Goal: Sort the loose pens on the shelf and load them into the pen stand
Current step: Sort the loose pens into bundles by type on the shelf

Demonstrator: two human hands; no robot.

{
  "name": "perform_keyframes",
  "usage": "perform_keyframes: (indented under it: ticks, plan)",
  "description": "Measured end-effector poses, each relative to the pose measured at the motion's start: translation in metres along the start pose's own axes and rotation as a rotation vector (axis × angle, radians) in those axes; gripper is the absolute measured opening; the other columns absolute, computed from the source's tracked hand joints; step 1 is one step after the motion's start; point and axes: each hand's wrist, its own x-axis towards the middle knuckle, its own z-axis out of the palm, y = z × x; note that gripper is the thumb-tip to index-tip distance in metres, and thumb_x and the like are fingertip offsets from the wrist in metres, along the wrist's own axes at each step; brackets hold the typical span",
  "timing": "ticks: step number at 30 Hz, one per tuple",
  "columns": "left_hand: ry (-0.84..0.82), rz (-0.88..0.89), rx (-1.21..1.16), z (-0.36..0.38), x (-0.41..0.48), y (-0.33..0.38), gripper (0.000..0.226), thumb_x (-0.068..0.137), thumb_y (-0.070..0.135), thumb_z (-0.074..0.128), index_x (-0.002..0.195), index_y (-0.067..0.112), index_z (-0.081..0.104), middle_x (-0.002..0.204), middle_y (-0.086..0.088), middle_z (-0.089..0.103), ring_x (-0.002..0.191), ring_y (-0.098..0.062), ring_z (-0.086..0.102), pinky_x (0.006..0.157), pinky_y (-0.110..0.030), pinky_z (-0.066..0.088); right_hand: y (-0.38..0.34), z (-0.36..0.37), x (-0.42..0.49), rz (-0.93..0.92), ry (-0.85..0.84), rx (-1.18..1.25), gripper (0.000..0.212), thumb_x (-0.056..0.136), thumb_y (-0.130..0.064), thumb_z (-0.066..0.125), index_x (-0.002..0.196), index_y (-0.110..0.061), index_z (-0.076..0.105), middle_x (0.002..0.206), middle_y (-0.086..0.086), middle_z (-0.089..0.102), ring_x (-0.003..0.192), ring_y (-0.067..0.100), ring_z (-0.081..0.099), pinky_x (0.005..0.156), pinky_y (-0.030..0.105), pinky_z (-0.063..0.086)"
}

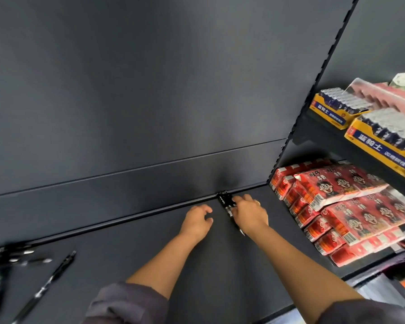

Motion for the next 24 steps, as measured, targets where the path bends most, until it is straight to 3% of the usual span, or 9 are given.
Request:
perform_keyframes:
  ticks: [5, 10, 15, 20, 24]
  plan:
    - [0.088, -0.003, 0.135, -0.048, -0.024, -0.030, 0.013, 0.091, 0.022, 0.050, 0.102, 0.023, 0.058, 0.104, 0.000, 0.061, 0.097, -0.020, 0.059, 0.083, -0.032, 0.049, -0.047, -0.002, -0.013, -0.163, 0.072, -0.038, 0.036, 0.098, -0.031, 0.043, 0.131, -0.020, 0.049, 0.130, 0.006, 0.047, 0.119, 0.030, 0.046, 0.090, 0.040, 0.044]
    - [0.200, 0.059, 0.336, -0.106, -0.061, -0.073, 0.010, 0.093, 0.027, 0.047, 0.097, 0.022, 0.055, 0.104, 0.002, 0.061, 0.096, -0.022, 0.058, 0.076, -0.034, 0.048, -0.117, 0.004, -0.034, -0.349, 0.123, -0.104, 0.033, 0.097, -0.032, 0.042, 0.126, -0.022, 0.054, 0.122, 0.004, 0.052, 0.114, 0.029, 0.049, 0.087, 0.038, 0.043]
    - [0.294, 0.112, 0.535, -0.169, -0.118, -0.139, 0.016, 0.094, 0.030, 0.044, 0.098, 0.020, 0.055, 0.106, 0.000, 0.062, 0.102, -0.024, 0.057, 0.079, -0.033, 0.041, -0.210, 0.022, -0.073, -0.510, 0.123, -0.147, 0.030, 0.096, -0.037, 0.041, 0.112, -0.020, 0.061, 0.111, 0.003, 0.059, 0.109, 0.029, 0.051, 0.086, 0.038, 0.040]
    - [0.331, 0.024, 0.595, -0.230, -0.182, -0.231, 0.017, 0.093, 0.034, 0.043, 0.101, 0.023, 0.054, 0.108, 0.003, 0.063, 0.104, -0.021, 0.059, 0.083, -0.032, 0.042, -0.304, 0.050, -0.114, -0.667, -0.039, -0.148, 0.029, 0.097, -0.037, 0.041, 0.112, -0.022, 0.061, 0.115, 0.003, 0.061, 0.109, 0.029, 0.055, 0.086, 0.036, 0.041]
    - [0.311, -0.095, 0.596, -0.262, -0.221, -0.294, 0.018, 0.094, 0.032, 0.041, 0.104, 0.024, 0.054, 0.109, 0.004, 0.063, 0.103, -0.021, 0.059, 0.082, -0.033, 0.044, -0.355, 0.077, -0.137, -0.594, -0.297, -0.141, 0.027, 0.097, -0.036, 0.042, 0.115, -0.025, 0.057, 0.119, 0.007, 0.061, 0.106, 0.030, 0.059, 0.079, 0.034, 0.045]
